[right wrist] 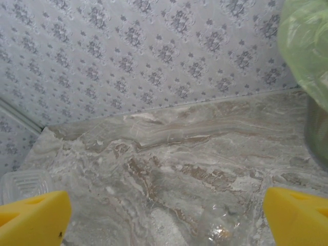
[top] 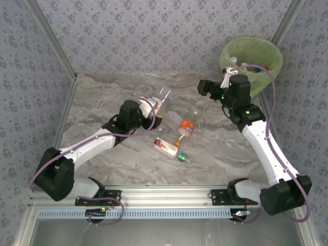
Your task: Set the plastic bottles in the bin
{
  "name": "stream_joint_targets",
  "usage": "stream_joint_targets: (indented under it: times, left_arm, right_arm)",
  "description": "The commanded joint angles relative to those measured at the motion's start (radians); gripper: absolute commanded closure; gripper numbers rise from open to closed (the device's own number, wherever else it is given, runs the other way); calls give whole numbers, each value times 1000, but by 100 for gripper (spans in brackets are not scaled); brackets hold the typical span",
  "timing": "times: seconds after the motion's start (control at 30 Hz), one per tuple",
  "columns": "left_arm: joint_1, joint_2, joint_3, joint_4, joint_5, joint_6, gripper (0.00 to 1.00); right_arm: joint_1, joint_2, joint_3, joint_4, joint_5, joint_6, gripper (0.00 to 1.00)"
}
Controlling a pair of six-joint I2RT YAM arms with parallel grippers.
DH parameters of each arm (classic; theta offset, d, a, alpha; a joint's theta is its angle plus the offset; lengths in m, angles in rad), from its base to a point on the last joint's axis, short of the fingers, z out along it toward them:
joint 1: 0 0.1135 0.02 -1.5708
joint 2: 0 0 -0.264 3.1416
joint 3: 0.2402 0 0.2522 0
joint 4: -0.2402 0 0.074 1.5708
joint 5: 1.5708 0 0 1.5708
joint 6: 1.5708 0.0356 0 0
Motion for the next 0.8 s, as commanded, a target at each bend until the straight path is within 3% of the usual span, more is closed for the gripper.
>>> stream_joint_targets:
  times: [0.0, 0.3, 0.77]
  left_arm:
    - [-48, -26, 21, 10, -105, -42, 100]
    - [-77, -7, 32, 31, -242, -303, 100]
    - [-91, -2, 33, 21, -201, -286, 100]
  right_arm:
    - [25, -1, 34, -66, -24, -4, 2]
    - [133, 27, 71, -77, -33, -7, 1]
    - [301, 235, 141, 54, -126, 92, 3]
